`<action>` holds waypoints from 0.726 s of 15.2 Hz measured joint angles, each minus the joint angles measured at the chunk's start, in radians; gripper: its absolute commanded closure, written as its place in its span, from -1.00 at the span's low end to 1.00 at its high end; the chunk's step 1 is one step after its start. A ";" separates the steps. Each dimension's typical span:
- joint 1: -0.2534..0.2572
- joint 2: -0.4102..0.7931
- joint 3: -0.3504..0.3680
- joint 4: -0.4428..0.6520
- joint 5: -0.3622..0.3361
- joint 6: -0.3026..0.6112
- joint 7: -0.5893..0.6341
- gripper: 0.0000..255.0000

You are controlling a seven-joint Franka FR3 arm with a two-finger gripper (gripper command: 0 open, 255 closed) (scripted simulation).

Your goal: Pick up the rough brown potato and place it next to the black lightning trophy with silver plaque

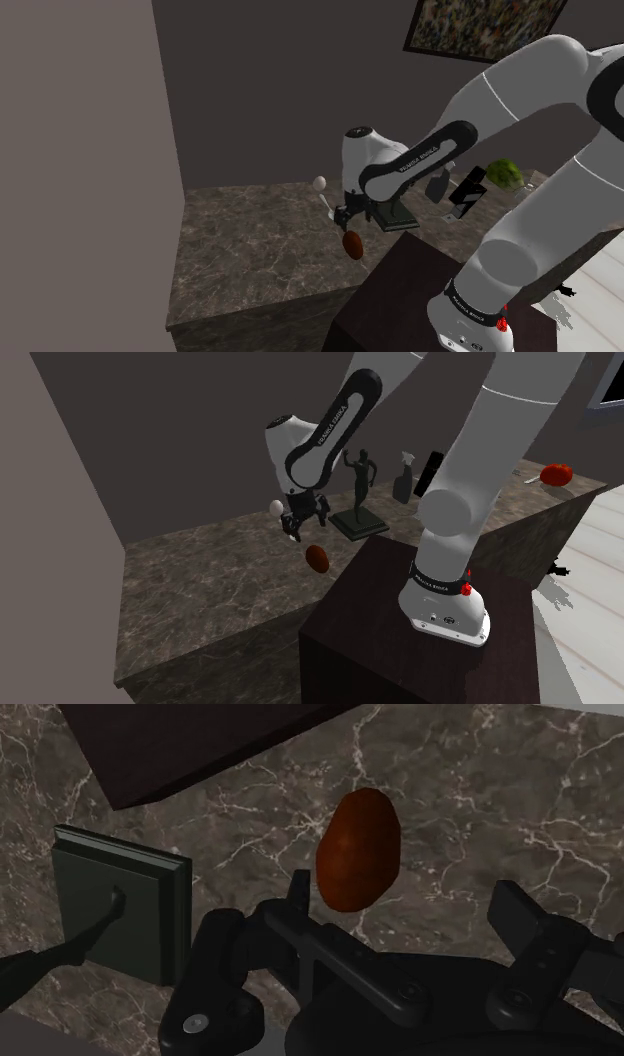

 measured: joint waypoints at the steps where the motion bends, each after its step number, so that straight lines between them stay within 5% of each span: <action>1: -0.016 0.038 0.001 -0.004 -0.037 0.029 0.041 -1.00; 6: -0.048 0.271 -0.016 0.051 -0.258 0.121 0.299 -1.00; 11: -0.041 0.397 -0.072 0.078 -0.394 0.182 0.424 -1.00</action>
